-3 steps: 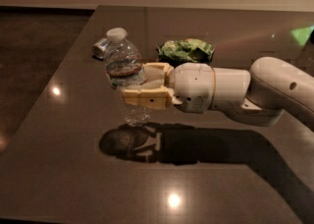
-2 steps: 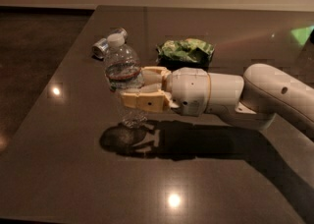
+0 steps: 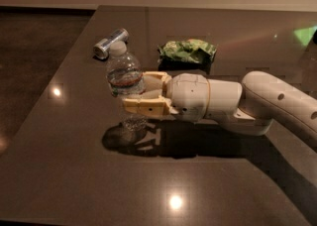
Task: Place water bottle upright
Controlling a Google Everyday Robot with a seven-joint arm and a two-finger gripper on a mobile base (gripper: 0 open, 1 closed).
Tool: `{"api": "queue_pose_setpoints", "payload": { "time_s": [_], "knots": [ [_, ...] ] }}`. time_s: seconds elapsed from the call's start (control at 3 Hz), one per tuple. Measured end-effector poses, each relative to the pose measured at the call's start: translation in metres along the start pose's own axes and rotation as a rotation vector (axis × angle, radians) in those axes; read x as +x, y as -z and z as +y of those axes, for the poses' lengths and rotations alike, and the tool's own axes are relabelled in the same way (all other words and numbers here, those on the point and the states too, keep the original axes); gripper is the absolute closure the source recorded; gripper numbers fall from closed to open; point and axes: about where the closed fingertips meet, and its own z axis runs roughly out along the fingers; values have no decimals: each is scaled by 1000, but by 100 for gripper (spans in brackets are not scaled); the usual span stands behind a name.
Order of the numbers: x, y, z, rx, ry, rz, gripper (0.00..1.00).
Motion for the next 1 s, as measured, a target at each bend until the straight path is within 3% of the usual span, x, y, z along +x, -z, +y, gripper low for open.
{"api": "queue_pose_setpoints", "payload": {
  "time_s": [0.67, 1.0],
  "knots": [
    [6, 3, -3, 7, 27, -29, 100],
    [10, 6, -6, 17, 42, -42, 74]
  ]
}}
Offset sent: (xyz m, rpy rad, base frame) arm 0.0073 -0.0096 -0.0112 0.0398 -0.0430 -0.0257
